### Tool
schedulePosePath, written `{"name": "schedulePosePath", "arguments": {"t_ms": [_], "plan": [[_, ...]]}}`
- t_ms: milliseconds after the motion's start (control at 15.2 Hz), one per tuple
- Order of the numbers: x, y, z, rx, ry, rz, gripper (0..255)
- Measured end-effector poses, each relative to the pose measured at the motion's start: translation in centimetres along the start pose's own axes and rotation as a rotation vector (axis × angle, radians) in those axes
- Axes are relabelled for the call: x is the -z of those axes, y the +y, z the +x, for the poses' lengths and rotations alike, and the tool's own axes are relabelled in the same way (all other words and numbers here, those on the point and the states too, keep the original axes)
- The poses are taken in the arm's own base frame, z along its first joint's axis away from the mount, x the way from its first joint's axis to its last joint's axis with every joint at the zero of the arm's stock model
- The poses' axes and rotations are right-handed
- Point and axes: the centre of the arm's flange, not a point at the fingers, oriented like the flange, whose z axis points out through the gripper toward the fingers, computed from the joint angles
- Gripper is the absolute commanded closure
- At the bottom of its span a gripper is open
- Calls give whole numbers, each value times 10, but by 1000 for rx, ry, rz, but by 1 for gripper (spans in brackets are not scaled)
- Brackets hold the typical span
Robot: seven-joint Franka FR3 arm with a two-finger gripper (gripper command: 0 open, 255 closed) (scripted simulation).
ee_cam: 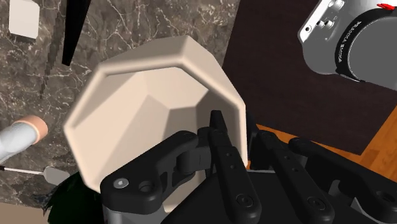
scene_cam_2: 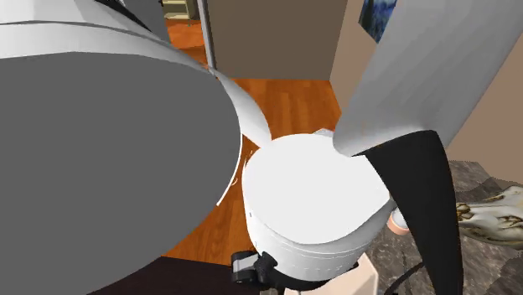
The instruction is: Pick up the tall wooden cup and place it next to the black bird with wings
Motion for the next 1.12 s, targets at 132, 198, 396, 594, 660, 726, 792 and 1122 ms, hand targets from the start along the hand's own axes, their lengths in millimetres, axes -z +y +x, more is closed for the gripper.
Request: {"name": "schedulePosePath", "arguments": {"t_ms": [132,198,396,594,660,726,792,1122], "plan": [[-10,1,0,0,0,0,255],[-16,1,0,0,0,0,255],[-31,0,0,0,0,0,255],[-47,0,1,0,0,0,255],[-53,0,0,0,0,0,255],[-58,-1,0,0,0,0,255],[-63,0,0,0,0,0,255],[-89,-1,0,0,0,0,255]]}}
